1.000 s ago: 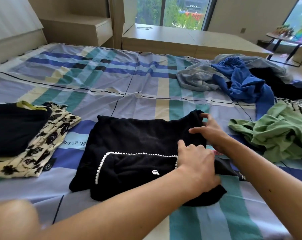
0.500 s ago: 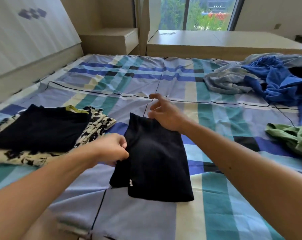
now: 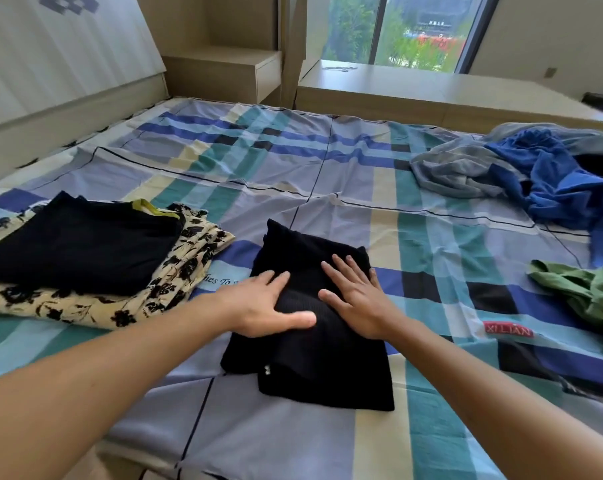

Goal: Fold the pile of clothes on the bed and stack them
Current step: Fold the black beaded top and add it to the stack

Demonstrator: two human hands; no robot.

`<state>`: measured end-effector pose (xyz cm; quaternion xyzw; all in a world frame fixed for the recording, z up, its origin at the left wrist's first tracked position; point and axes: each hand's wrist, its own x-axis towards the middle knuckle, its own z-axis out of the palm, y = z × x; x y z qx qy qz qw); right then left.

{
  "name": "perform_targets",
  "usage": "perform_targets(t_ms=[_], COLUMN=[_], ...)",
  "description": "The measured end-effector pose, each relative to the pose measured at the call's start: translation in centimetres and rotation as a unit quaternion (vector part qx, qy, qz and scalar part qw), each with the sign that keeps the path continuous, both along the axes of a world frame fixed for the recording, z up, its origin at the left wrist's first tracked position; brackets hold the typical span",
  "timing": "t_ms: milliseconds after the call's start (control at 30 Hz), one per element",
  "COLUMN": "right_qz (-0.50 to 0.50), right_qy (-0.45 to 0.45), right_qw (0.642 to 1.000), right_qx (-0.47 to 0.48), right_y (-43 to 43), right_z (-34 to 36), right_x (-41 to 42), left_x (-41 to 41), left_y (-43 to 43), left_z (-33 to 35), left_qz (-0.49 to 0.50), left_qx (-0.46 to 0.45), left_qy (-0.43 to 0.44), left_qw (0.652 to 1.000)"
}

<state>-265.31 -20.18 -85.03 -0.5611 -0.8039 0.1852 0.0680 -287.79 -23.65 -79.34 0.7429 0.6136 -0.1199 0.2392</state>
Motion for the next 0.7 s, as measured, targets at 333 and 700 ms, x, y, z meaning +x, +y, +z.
perform_targets(t_ms=[333,700], right_qz=[-0.204,-0.211], right_qy=[0.214,0.366], right_qw=[0.955,0.893], right_qx=[-0.030,-0.154], right_y=[-3.0,-4.2], right_z=[1.2,2.8], right_x=[-0.8,1.5], left_x=[0.3,1.2], left_y=[3.7,3.7], left_z=[-0.2,-0.8], left_qz=[0.240,0.292], left_qx=[0.038,-0.090], left_qy=[-0.087,-0.415], left_qw=[0.966,0.857])
